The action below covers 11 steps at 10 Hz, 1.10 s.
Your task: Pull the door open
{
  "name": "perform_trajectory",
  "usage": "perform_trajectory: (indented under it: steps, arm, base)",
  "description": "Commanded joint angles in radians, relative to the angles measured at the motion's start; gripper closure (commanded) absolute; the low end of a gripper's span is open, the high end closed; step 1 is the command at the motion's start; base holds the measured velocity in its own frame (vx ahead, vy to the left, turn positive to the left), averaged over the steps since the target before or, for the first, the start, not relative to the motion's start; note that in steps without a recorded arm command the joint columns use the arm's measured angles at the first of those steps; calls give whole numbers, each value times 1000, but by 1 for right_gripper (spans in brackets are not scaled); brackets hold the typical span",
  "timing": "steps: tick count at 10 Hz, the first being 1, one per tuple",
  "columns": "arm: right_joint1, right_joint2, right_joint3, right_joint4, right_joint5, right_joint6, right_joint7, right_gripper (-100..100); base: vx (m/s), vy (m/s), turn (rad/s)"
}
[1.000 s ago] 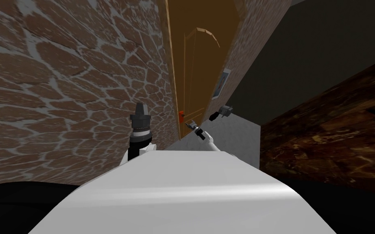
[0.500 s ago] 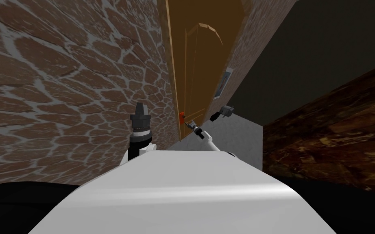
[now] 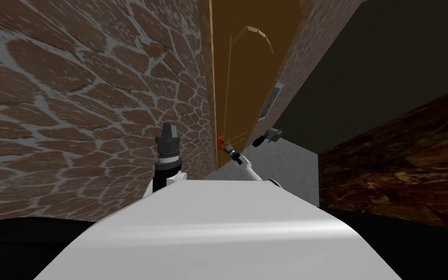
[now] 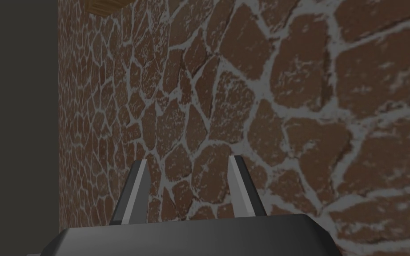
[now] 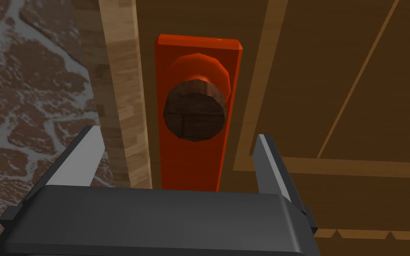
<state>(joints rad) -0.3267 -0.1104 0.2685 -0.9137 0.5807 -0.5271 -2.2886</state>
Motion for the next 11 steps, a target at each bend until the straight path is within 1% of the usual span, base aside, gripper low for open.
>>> perform_trajectory:
  steps: [1,2,4,5,6,11]
  arm:
    - [-18,15,-10,28,-6,-1,18,-100]
    - [-35,28,-19,54,-12,-1,33,-100]
    - [-49,40,-26,76,-17,-1,46,-100]
    - [-42,34,-21,60,-14,4,37,-100]
    - [-42,34,-21,60,-14,4,37,100]
    - [-42,34,-21,60,-14,4,37,100]
  base:
    - [120,23,27]
    - [147,41,67]
    - [125,37,68]
    - [54,18,13]
    - [-6,-2,-10]
    - [-10,-3,1]
